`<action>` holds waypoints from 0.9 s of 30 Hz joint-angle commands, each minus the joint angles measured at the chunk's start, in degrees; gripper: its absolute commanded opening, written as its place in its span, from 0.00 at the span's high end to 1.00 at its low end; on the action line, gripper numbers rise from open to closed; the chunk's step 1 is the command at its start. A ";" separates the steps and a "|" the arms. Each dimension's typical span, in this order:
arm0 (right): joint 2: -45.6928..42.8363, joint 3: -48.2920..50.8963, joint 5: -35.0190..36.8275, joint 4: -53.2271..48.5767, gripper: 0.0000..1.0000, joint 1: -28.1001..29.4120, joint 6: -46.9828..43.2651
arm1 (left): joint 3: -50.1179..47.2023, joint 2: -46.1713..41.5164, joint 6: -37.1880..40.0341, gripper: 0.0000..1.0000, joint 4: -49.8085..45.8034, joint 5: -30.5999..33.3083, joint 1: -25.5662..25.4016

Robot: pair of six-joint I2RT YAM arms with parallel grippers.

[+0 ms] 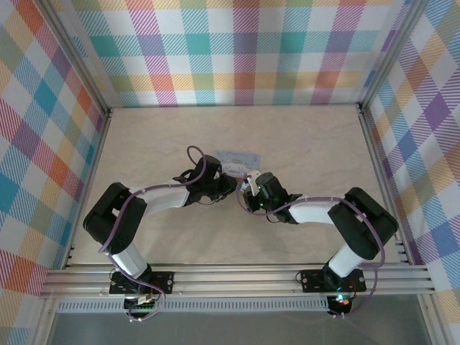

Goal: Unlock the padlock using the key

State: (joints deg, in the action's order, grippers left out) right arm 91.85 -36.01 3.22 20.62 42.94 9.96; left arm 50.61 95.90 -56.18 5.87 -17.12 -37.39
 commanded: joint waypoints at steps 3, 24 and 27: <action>0.34 -3.12 -2.81 10.40 0.98 0.13 -1.03 | 1.29 0.42 -0.64 0.90 -0.77 -6.33 -3.12; 0.04 -2.87 -9.85 12.47 0.97 -2.60 1.44 | 0.85 0.43 -0.71 0.90 -0.69 -5.95 -3.57; 0.88 -3.34 -10.01 12.32 0.97 -2.60 0.95 | 0.94 0.26 -0.79 0.90 -0.60 -5.99 -3.55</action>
State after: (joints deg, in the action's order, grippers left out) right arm 92.25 -36.01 -3.03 21.50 40.05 10.87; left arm 50.72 96.07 -56.18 6.02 -16.80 -37.47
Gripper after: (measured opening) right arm 0.065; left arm 0.211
